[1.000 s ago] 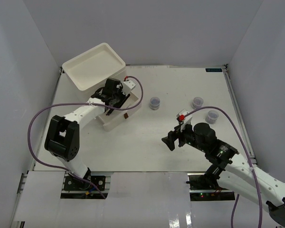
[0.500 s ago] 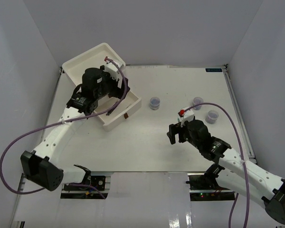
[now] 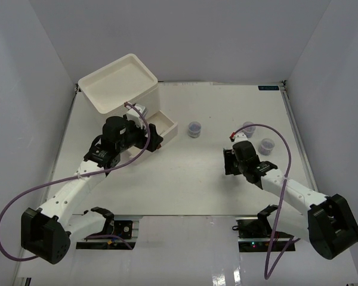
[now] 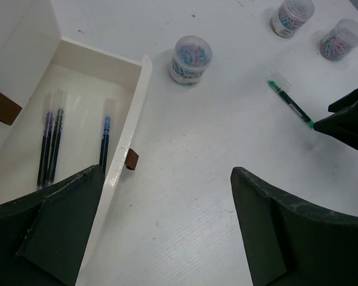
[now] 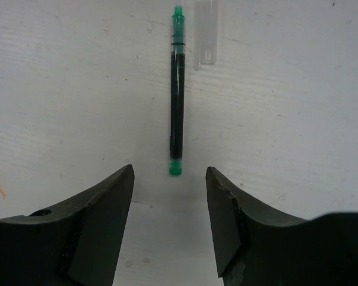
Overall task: Sort the stationery into containers
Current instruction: Pick up the pen from the center of the board.
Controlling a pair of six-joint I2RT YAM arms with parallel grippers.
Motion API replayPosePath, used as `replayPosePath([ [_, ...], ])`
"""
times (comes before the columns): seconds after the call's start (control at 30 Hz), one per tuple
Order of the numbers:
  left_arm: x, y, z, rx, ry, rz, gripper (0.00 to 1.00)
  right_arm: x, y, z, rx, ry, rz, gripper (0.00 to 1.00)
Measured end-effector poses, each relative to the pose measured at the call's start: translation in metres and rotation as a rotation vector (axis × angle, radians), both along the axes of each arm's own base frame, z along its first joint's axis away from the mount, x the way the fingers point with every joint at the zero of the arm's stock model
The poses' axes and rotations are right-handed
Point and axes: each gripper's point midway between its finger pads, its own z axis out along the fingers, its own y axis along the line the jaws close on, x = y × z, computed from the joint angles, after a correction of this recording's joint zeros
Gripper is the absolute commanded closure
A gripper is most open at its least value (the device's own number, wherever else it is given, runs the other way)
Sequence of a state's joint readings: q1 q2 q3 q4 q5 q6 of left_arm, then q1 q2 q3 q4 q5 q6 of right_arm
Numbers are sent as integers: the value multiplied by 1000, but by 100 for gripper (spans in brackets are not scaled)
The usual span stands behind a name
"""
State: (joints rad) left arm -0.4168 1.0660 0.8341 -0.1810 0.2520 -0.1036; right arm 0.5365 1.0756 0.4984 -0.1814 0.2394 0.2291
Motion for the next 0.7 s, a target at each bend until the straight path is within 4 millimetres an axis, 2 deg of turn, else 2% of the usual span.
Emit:
replayPosePath([
  [0.07, 0, 0, 0, -10, 2, 7, 2, 1, -3, -9, -11, 28, -9, 46],
  [0.2, 1, 0, 15, -46, -39, 22, 2, 3, -5, -23, -27, 81, -18, 50],
  [0.5, 4, 2, 21, -81, -40, 62, 2, 19, -2, -26, -36, 115, -17, 56],
  [0.7, 1, -3, 23, -112, -23, 44, 2, 15, 2, -34, -33, 160, 8, 64],
])
